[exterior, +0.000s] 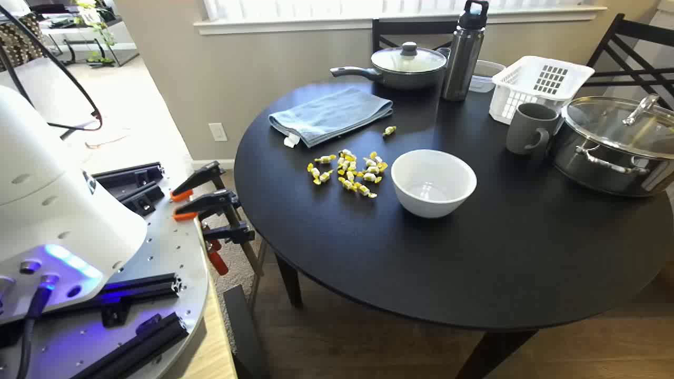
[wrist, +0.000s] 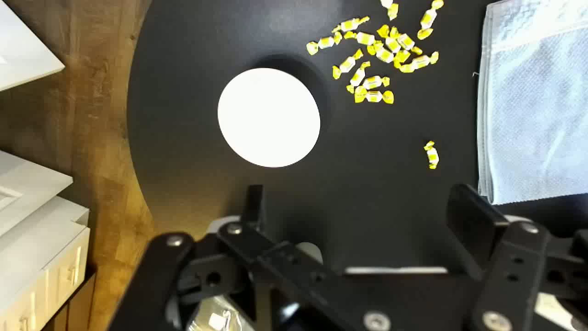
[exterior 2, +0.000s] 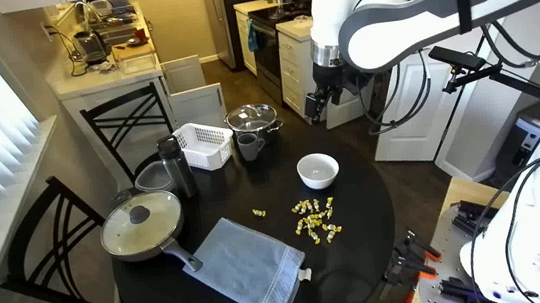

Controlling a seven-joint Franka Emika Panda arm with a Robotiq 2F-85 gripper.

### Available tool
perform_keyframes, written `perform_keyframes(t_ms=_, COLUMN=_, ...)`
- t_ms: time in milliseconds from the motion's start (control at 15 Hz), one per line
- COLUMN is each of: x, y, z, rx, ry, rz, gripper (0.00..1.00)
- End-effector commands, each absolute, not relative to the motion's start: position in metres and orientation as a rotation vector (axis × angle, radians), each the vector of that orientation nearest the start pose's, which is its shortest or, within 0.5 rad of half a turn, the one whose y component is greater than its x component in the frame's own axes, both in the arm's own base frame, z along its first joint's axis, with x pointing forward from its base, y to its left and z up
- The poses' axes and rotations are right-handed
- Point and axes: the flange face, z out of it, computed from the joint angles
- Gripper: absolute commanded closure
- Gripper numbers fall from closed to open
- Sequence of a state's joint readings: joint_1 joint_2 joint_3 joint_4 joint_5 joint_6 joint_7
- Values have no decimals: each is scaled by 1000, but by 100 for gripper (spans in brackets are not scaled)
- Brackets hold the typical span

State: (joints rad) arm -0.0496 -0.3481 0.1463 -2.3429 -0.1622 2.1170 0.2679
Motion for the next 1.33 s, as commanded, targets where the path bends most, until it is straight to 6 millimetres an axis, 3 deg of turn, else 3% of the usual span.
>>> perform_keyframes(t_ms=0, x=453, y=40, z=480, rx=-3297, ry=166, rz=-245, gripper=0)
perform_keyframes(t_ms=333, x=453, y=40, z=480, rx=-3297, ry=166, rz=-245, gripper=0)
perform_keyframes(t_ms=467, x=469, y=49, z=465, rx=-3257, ry=50, rz=-305, gripper=0)
perform_keyframes(t_ms=600, x=490, y=67, z=451, rx=-3201, ry=-72, rz=-487, gripper=0)
perform_keyframes(t_ms=800, x=524, y=91, z=411, rx=-3069, ry=-178, rz=-625, gripper=0)
perform_keyframes(t_ms=1000, x=543, y=112, z=346, rx=-2933, ry=-232, rz=-690, gripper=0)
perform_keyframes(t_ms=1133, x=559, y=146, z=307, rx=-2845, ry=-266, rz=-652, gripper=0)
perform_keyframes(t_ms=1267, x=576, y=157, z=279, rx=-2757, ry=-311, rz=-553, gripper=0)
